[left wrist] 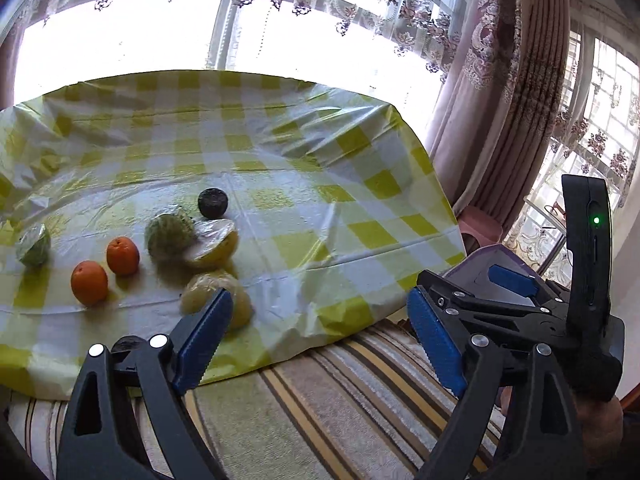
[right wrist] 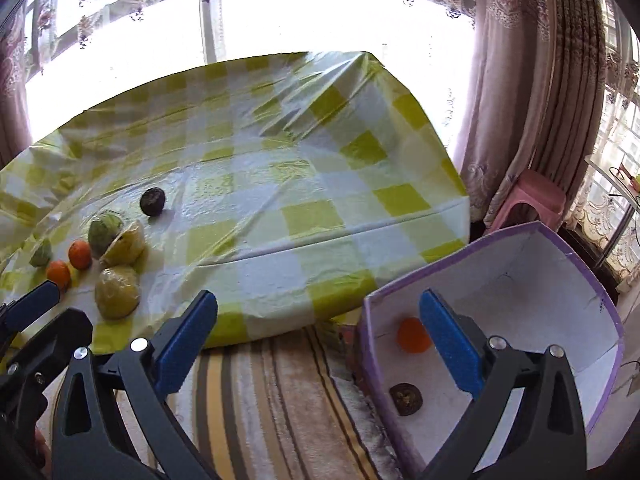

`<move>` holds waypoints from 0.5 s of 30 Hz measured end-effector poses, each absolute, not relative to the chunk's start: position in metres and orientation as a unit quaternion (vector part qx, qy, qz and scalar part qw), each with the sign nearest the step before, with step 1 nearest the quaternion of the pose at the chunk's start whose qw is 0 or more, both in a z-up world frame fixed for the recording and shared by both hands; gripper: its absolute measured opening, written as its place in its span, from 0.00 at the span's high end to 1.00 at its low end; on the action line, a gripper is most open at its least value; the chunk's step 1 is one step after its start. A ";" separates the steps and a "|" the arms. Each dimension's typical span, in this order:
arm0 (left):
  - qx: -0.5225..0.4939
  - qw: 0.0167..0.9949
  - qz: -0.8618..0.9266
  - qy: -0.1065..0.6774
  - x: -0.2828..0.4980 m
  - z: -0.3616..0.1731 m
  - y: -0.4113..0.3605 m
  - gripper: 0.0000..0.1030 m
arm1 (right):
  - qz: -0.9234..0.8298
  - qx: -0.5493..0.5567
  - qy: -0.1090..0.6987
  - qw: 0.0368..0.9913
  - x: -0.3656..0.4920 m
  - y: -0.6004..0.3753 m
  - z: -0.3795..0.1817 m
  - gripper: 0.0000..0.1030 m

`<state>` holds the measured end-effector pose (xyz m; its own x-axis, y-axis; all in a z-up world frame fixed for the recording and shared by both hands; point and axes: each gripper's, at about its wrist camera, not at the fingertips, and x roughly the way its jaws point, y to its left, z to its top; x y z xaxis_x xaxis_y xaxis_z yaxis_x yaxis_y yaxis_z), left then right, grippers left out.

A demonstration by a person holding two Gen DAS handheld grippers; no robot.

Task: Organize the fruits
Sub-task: 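Move both open tools back over the fruit table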

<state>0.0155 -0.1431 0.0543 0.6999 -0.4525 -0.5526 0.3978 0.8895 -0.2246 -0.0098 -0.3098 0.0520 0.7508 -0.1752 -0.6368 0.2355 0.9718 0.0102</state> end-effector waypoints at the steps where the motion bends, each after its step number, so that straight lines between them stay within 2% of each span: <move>1: -0.054 0.923 -0.220 0.312 0.014 0.054 -0.131 0.19 | -0.088 0.040 0.340 0.935 -0.005 -0.297 0.051 0.02; 8: -0.124 0.923 -0.144 0.335 0.013 0.044 -0.052 0.29 | 0.032 0.008 0.369 0.929 0.014 -0.218 0.033 0.02; 10: -0.140 0.921 -0.127 0.341 0.013 0.040 -0.034 0.29 | 0.055 -0.006 0.378 0.924 0.019 -0.200 0.029 0.02; 15: -0.146 0.909 -0.117 0.374 0.019 0.028 -0.016 0.39 | 0.058 -0.042 0.389 0.918 0.033 -0.178 0.022 0.02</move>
<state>0.0193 -0.0156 0.0283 0.6932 -0.3218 -0.6450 0.1043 0.9302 -0.3520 0.0325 -0.1781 0.0219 0.6905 0.0744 -0.7195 -0.1394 0.9897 -0.0315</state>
